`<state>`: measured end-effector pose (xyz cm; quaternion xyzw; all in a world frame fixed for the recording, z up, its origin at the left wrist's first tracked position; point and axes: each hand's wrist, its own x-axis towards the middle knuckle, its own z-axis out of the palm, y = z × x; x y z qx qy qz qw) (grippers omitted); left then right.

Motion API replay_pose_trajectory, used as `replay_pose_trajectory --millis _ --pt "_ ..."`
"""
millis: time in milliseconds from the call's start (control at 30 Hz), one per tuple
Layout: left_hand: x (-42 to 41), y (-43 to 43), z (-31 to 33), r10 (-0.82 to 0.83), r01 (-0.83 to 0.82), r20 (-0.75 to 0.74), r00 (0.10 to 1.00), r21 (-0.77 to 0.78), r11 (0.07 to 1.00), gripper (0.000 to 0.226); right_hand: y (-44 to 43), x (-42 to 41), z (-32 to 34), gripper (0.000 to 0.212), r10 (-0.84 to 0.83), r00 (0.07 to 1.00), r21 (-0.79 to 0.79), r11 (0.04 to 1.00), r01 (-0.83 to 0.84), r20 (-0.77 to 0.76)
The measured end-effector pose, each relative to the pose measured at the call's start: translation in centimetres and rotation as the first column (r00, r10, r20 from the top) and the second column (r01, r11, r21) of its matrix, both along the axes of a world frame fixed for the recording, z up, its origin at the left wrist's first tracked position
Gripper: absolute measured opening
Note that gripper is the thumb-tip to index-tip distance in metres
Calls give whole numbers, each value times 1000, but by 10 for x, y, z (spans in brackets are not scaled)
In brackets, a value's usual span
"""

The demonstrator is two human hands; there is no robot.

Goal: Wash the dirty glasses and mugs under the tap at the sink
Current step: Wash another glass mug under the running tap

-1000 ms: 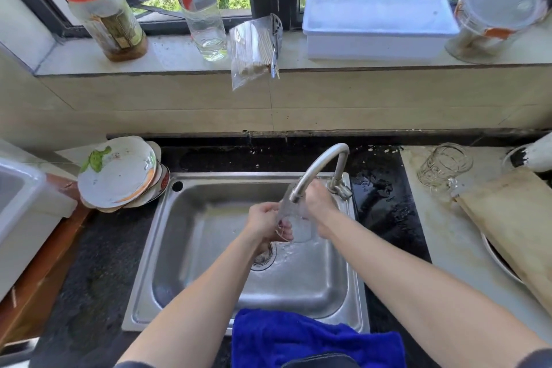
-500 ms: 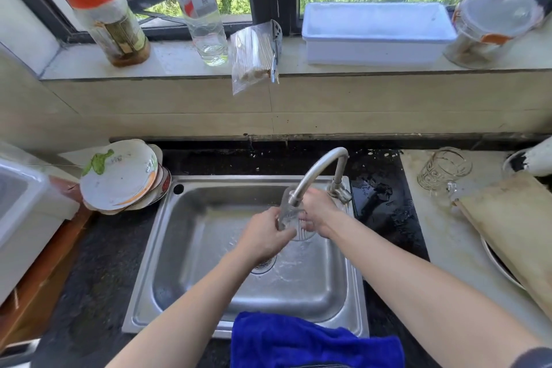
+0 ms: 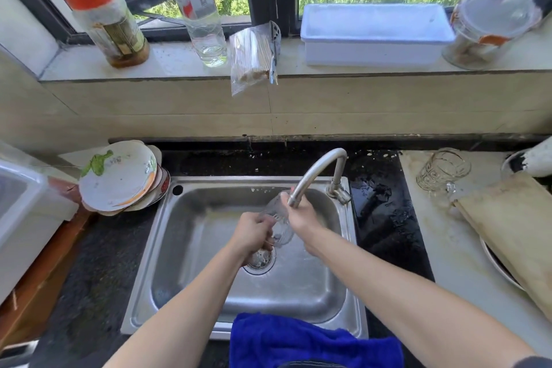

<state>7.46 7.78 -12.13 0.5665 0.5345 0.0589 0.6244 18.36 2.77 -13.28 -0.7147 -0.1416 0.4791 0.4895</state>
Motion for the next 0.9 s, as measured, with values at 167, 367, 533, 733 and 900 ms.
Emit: replay_pose_trajectory --millis 167,367,533,733,900 --pt "7 -9 3 92 -79 68 993 -171 982 15 7 18 3 18 -24 993 -69 997 32 112" --pt "1 -9 2 154 -94 127 980 -388 917 21 -7 19 3 28 -51 997 -82 995 56 61" --pt "5 -7 4 5 -1 21 1000 -217 976 16 -1 27 5 28 -37 996 -82 996 31 -76" --pt "16 10 14 -313 562 -504 805 477 675 18 3 32 7 42 137 952 -301 952 -50 273" --pt "11 9 2 -261 431 -405 876 416 801 27 -12 5 -6 47 303 816 -282 942 -180 492"
